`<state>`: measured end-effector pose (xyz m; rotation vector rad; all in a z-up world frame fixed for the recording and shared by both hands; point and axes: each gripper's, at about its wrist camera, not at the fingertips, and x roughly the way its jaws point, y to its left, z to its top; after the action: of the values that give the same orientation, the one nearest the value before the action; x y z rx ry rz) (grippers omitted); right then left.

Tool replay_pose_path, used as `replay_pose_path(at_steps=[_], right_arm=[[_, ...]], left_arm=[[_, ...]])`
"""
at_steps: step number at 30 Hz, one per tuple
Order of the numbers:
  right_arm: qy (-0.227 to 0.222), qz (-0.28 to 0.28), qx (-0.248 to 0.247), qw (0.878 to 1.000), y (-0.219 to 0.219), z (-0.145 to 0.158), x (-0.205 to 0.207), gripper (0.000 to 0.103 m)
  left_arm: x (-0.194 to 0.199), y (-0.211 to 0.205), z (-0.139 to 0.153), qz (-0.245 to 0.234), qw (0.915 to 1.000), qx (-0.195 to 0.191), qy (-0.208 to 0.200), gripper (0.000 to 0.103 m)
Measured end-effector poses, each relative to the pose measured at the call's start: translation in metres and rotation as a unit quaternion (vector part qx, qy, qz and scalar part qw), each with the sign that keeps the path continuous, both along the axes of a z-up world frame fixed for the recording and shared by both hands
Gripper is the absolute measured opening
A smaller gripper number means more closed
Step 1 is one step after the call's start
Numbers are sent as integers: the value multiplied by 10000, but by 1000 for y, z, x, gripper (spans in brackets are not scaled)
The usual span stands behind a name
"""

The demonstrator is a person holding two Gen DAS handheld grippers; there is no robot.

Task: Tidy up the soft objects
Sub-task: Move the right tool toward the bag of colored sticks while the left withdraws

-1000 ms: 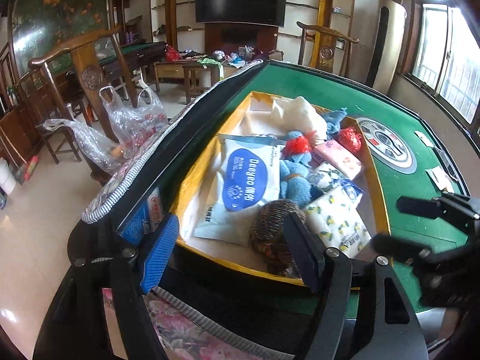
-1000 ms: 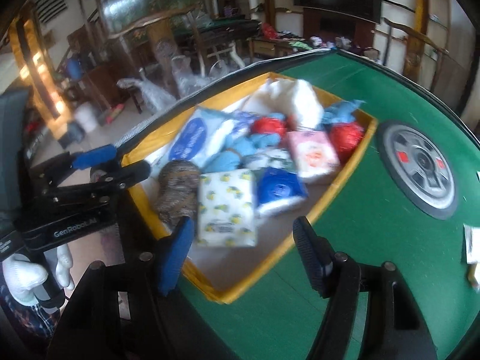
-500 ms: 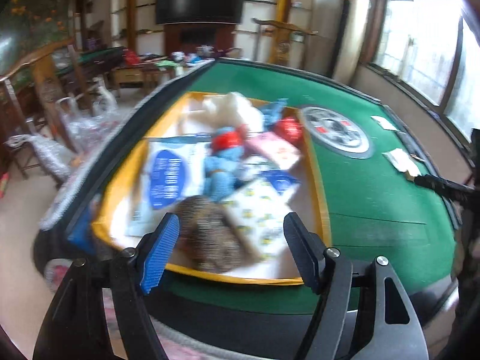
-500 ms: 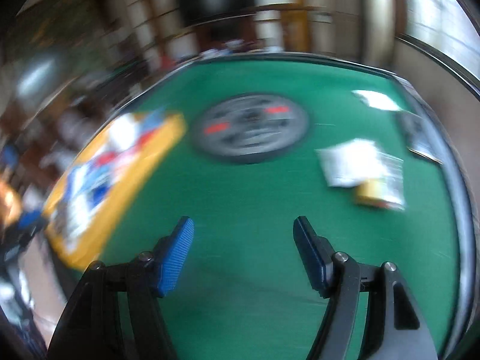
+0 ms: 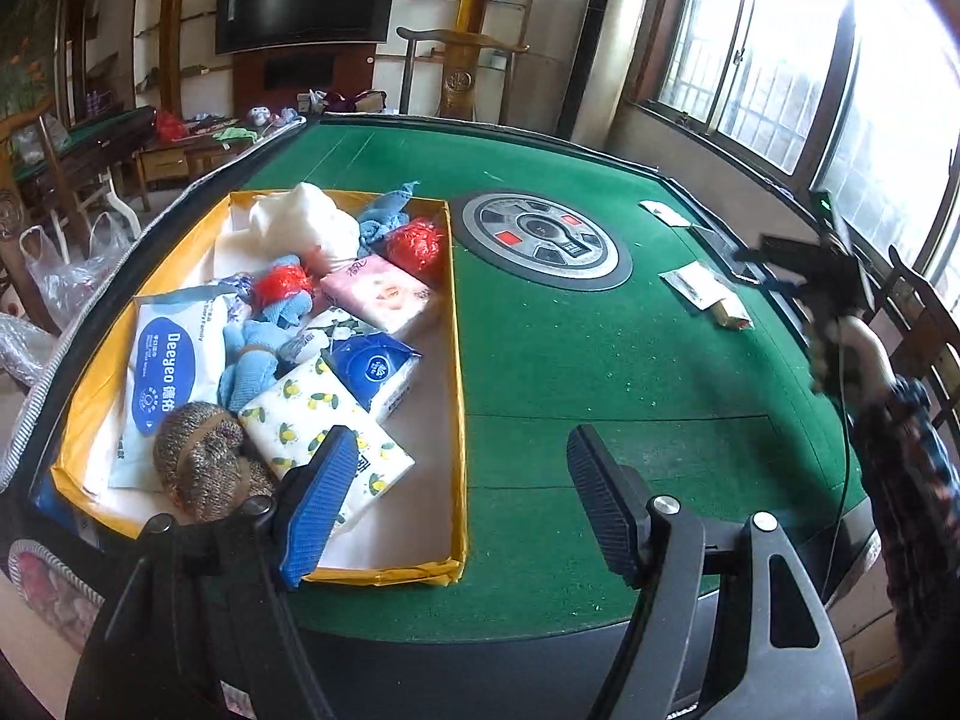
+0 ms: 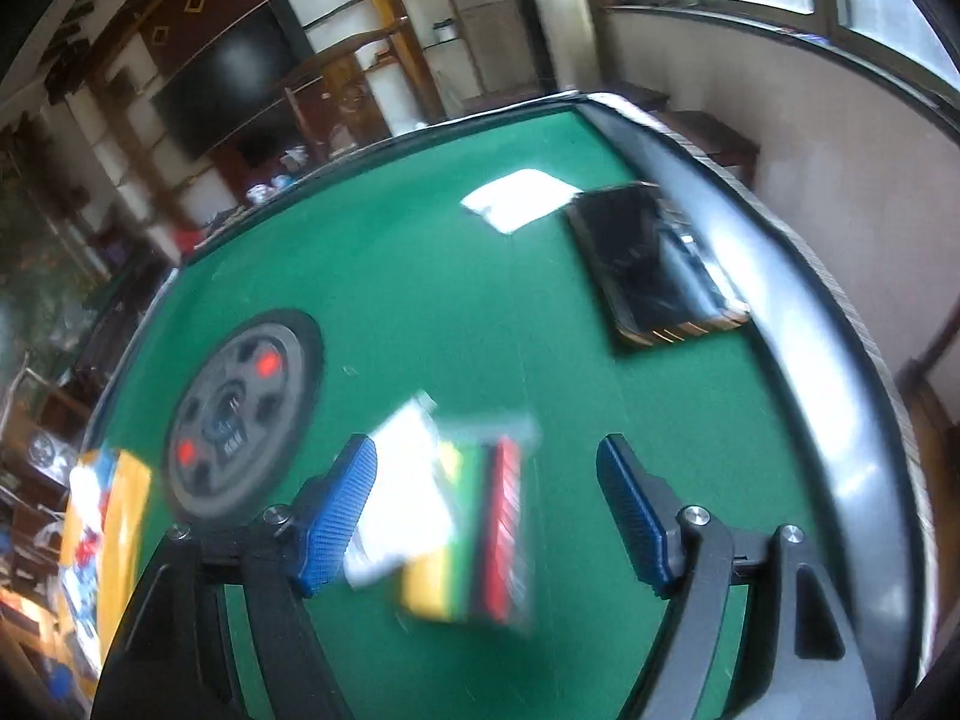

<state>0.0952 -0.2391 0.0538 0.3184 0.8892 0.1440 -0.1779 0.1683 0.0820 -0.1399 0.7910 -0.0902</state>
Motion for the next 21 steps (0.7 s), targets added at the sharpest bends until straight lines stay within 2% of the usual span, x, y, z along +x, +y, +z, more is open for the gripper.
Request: replay_pose_path(at_steps=[3, 5, 8, 10, 13, 14, 16, 18, 19, 21], right_arm=[[269, 325, 222, 9989, 19, -9, 29, 71], [678, 723, 239, 9948, 40, -22, 43, 71], [670, 1408, 164, 9876, 72, -22, 35, 71], [744, 1979, 332, 9768, 90, -24, 21, 71], [947, 2968, 546, 9487, 116, -24, -13, 71], [862, 3163, 555, 9431, 118, -18, -27, 71], [547, 2999, 482, 9512, 105, -4, -42, 71], [270, 2135, 154, 9765, 77, 7, -49, 72], [140, 1512, -326, 9879, 60, 9, -50, 73], [240, 1040, -875, 9904, 48, 3, -48, 74]], left_arm=[[-1, 0, 1, 71, 10000, 30, 19, 72], [-2, 0, 2, 91, 9999, 49, 38, 72], [-1, -1, 2, 86, 9999, 78, 31, 72], [2, -2, 0, 80, 9999, 57, 52, 72], [8, -4, -5, -1, 9998, -78, 157, 72], [8, -6, -6, -53, 9998, -122, 176, 72], [8, -11, -9, -146, 9996, -110, 197, 72], [8, -14, -11, -196, 9995, -139, 204, 72], [9, -14, -12, -206, 9994, -164, 211, 72], [10, -15, -16, -239, 9991, -260, 248, 72]])
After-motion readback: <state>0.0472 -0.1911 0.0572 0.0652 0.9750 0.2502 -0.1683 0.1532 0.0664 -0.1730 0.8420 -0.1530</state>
